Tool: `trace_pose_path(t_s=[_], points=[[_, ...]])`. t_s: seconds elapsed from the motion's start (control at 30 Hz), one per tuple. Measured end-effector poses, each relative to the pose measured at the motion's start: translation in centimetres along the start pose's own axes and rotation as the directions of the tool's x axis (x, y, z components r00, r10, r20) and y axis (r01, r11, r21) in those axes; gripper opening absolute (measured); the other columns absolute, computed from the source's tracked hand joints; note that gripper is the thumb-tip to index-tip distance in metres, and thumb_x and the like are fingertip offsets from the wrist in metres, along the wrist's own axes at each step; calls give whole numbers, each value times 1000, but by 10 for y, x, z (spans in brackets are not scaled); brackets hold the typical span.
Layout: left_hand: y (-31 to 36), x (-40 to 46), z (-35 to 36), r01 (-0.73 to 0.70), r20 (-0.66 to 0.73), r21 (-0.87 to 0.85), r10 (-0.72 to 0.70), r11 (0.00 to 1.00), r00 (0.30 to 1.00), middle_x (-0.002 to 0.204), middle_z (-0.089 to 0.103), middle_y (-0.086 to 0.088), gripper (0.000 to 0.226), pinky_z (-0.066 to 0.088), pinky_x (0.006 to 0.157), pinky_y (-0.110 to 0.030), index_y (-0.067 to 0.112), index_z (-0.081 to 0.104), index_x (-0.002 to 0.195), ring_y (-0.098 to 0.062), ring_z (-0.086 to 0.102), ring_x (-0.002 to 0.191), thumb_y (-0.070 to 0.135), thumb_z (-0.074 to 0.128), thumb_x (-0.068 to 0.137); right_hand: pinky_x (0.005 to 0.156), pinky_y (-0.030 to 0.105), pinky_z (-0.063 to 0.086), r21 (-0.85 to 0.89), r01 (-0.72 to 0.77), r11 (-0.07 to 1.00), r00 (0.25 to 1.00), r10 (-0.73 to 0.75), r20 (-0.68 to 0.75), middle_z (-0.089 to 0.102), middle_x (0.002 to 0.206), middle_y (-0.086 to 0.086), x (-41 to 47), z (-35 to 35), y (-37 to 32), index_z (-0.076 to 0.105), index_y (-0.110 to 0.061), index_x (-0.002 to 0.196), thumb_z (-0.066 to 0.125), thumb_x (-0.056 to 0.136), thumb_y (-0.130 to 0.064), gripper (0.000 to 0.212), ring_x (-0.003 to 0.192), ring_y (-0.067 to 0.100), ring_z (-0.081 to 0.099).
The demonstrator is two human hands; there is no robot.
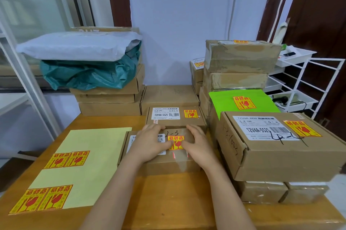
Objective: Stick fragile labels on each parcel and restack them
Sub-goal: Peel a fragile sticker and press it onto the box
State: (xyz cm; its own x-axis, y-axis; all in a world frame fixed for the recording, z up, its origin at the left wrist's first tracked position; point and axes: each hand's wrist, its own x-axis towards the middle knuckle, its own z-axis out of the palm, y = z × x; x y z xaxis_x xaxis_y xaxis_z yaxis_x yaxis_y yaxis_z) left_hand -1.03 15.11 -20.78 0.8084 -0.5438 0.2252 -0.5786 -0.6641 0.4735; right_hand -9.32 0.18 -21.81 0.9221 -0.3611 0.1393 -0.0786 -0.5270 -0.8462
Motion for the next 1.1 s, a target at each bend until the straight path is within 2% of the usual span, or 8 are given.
trace_pose_path(t_s=[0.1,0.27,0.5,0.73,0.8,0.97,1.1], points=[[1,1,1,10,1,32,-10,999,1000,133,49,3,58,31,100,-30,20,47,134,-12,36,126,50,59,86,93,18,32,-59,-6,998,1000,6,8,33,144,-7,4,-1,-2,34,-16,147,57,92,-21,60,126,9,38],[2,2,3,20,-24,55,-19,998,1000,128,51,5,55,31,94,-28,21,49,128,-12,39,120,54,58,85,89,24,43,-230,-27,973,1000,27,-1,37,136,-4,11,-3,-10,33,-16,147,58,91,-33,63,118,13,47],[5,4,3,35,-50,83,-31,996,998,120,54,8,51,31,86,-27,22,51,120,-11,42,112,58,55,84,83,28,49,-313,-36,949,999,27,-33,39,133,-5,13,1,-10,37,-20,145,57,90,-41,62,113,14,50],[6,4,2,47,-62,52,-44,998,997,119,55,5,43,32,86,-26,20,52,121,-12,42,112,48,56,88,82,31,51,-292,-20,956,999,8,-40,39,131,-5,13,2,-8,40,-18,142,53,92,-33,54,107,14,53],[7,4,1,48,-57,34,-47,998,997,119,55,5,42,33,87,-26,20,53,122,-12,42,112,45,57,88,81,29,51,-248,-13,969,999,3,-41,39,133,-5,12,2,-7,40,-17,142,52,94,-28,51,106,13,53],[6,3,-2,57,-47,-36,-59,998,997,120,56,1,40,35,90,-27,17,54,125,-14,43,116,34,59,88,85,22,39,-184,13,983,998,-23,-51,39,138,-3,11,0,-5,41,-17,142,48,95,-18,48,117,13,48],[5,3,-2,51,-37,-50,-53,997,998,123,56,0,40,36,96,-29,17,54,127,-14,42,118,28,58,89,86,21,37,-161,13,987,999,-21,-45,38,140,-4,11,-1,-3,40,-18,142,46,95,-15,47,121,13,46]])
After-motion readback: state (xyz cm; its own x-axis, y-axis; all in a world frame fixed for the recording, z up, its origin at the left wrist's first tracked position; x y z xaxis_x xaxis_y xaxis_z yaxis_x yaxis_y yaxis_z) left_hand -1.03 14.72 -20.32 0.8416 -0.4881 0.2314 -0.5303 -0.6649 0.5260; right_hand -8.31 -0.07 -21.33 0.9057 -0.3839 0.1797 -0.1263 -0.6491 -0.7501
